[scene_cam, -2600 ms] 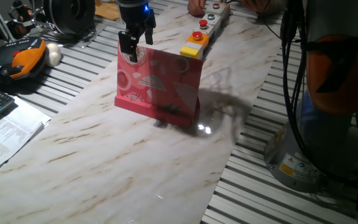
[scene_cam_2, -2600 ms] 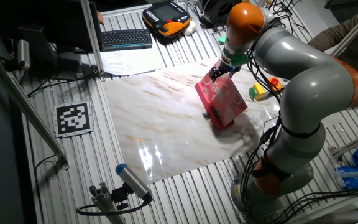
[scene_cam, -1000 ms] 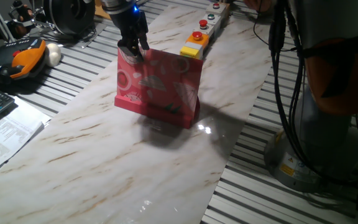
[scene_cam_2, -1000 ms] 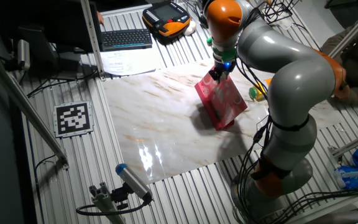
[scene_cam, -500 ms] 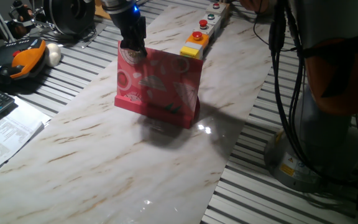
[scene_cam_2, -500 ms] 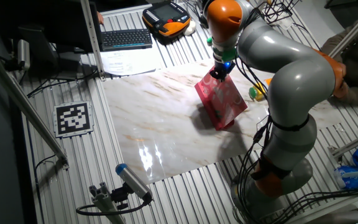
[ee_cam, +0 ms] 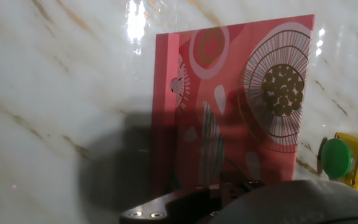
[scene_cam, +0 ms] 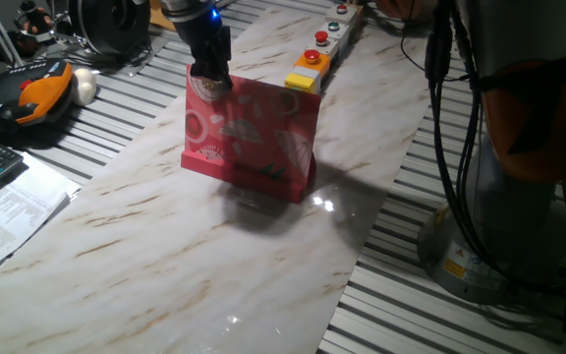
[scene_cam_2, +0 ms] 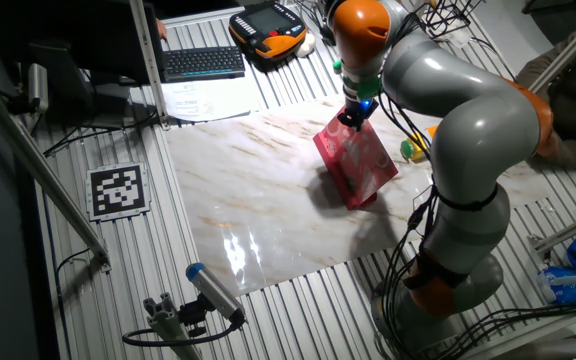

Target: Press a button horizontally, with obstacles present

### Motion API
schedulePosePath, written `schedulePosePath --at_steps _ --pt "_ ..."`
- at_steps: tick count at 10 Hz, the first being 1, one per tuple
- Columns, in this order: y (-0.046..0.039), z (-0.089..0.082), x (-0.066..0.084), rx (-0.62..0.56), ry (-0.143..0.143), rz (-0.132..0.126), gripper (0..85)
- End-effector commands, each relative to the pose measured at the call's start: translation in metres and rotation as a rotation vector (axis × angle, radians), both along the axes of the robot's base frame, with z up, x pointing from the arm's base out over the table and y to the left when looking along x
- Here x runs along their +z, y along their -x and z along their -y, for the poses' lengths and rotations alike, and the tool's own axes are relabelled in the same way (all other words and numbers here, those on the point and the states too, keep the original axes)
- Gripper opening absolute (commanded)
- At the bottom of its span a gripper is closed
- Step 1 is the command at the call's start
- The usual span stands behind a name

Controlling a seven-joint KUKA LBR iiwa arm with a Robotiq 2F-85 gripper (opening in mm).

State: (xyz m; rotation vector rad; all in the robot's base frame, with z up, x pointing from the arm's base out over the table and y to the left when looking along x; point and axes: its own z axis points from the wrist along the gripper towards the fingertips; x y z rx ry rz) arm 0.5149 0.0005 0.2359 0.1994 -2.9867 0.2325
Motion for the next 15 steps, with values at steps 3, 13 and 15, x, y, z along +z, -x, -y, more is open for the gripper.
schedulePosePath --at_steps 3,13,15 --pt "-0.0001 0.0 0.0 -0.049 -0.057 0.104 0.0" --pt "-0.001 0.0017 0.0036 -0.092 -0.098 0.152 0.0" --pt "-0.0008 0.0093 0.0082 -0.07 -0.049 0.191 0.0"
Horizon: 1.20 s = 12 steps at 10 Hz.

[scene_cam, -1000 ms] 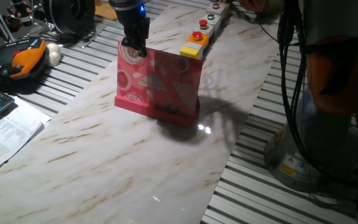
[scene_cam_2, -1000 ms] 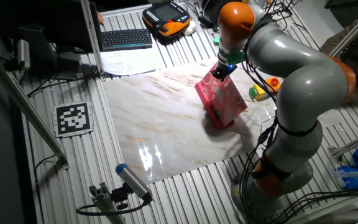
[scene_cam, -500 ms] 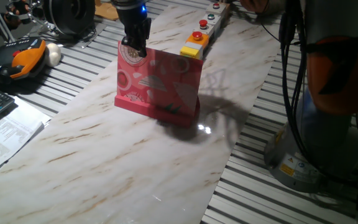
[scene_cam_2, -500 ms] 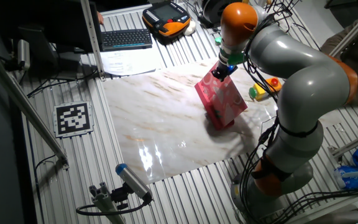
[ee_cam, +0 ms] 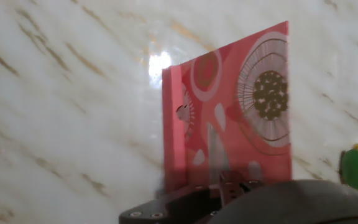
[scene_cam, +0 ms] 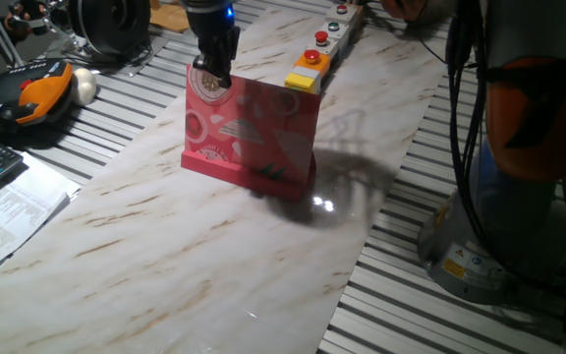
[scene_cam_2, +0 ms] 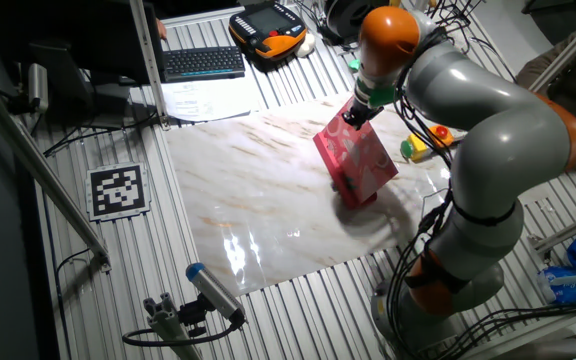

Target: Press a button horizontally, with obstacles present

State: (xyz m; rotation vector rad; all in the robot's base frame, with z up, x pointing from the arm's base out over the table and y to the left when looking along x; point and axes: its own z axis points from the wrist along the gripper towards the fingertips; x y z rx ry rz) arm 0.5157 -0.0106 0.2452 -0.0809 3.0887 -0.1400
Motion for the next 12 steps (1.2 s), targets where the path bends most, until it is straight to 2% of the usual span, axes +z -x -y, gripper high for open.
schedulePosePath --at_steps 1,3,5,6,7,9,12 --pt "-0.0004 0.013 0.002 0.024 0.035 -0.001 0.0" --pt "-0.0058 0.045 0.003 0.087 0.041 -0.001 0.0" --pt "-0.0156 0.081 0.008 0.128 0.039 -0.009 0.0" --pt "-0.02 0.096 0.008 0.157 0.042 -0.024 0.0" --pt "-0.0239 0.11 0.004 0.179 0.054 -0.029 0.0" --pt "-0.0317 0.129 -0.003 0.187 0.045 -0.034 0.0" --pt "-0.0376 0.126 -0.006 0.165 0.041 -0.033 0.0"
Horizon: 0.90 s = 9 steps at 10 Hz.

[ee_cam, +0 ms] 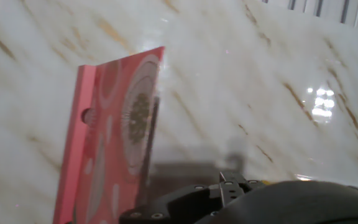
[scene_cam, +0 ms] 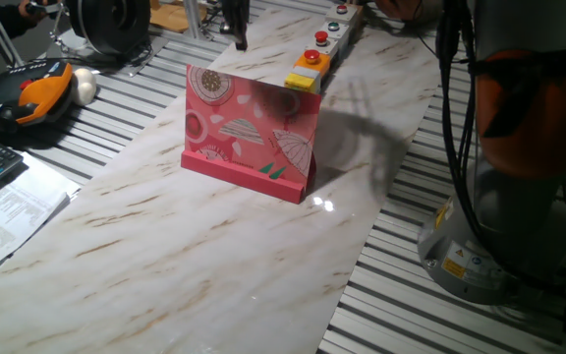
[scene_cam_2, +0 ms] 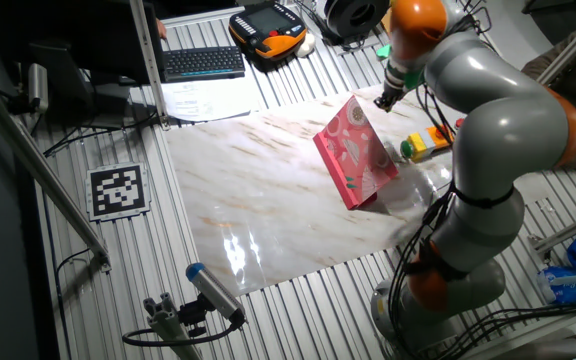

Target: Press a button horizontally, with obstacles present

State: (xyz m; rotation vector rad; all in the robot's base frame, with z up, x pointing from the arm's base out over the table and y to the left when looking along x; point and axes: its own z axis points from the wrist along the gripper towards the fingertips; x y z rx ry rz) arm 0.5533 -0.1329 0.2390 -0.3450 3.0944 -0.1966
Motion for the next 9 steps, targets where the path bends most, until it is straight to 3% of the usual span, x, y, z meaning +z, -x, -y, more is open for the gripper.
schedulePosePath --at_steps 1,3,4,5,6,7,8,9 --pt "-0.0009 0.0004 0.0 0.008 -0.006 -0.013 0.0" --pt "-0.0009 0.0004 0.0 -0.011 -0.036 -0.014 0.0" --pt "-0.0009 0.0004 0.0 -0.038 -0.015 -0.011 0.0" --pt "-0.0009 0.0004 0.0 -0.079 -0.027 -0.014 0.0" --pt "-0.0009 0.0004 0.0 -0.138 -0.134 -0.04 0.0" --pt "-0.0009 0.0004 0.0 -0.206 -0.191 -0.08 0.0" --pt "-0.0009 0.0004 0.0 -0.237 -0.171 -0.097 0.0" --pt "-0.0009 0.0004 0.0 -0.251 -0.135 -0.091 0.0"
